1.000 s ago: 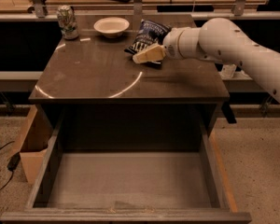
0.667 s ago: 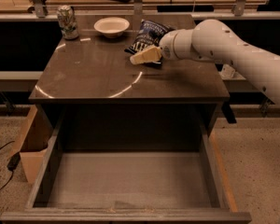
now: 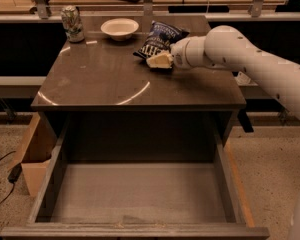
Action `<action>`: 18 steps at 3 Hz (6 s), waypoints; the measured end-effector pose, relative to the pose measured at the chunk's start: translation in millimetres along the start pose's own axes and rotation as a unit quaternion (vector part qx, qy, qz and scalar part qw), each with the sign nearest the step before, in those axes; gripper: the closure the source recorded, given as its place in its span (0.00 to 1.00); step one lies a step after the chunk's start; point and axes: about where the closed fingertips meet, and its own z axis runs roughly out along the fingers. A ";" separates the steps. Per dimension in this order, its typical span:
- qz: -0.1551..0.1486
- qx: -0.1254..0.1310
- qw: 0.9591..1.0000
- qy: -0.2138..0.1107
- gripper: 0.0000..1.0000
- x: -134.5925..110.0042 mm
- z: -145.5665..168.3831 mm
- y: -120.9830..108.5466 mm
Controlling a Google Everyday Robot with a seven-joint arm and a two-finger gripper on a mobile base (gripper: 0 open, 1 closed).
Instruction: Place blue chip bag into top drawer
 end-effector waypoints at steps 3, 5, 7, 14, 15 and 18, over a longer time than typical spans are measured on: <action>-0.083 -0.060 0.994 -0.033 1.00 -35.3 -76.7 -5.9; -0.183 -0.176 0.960 -0.122 1.00 -90.1 -148.5 19.0; -0.200 -0.215 0.947 -0.129 1.00 -96.3 -168.2 36.9; -0.072 -0.278 0.958 0.002 1.00 73.6 -221.9 269.5; -0.063 -0.266 0.961 0.030 1.00 107.0 -214.8 276.5; -0.040 -0.230 0.966 0.114 0.59 181.2 -198.4 274.5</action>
Offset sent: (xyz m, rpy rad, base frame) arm -0.0276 -0.0469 0.0760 -0.0640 -0.1462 0.2236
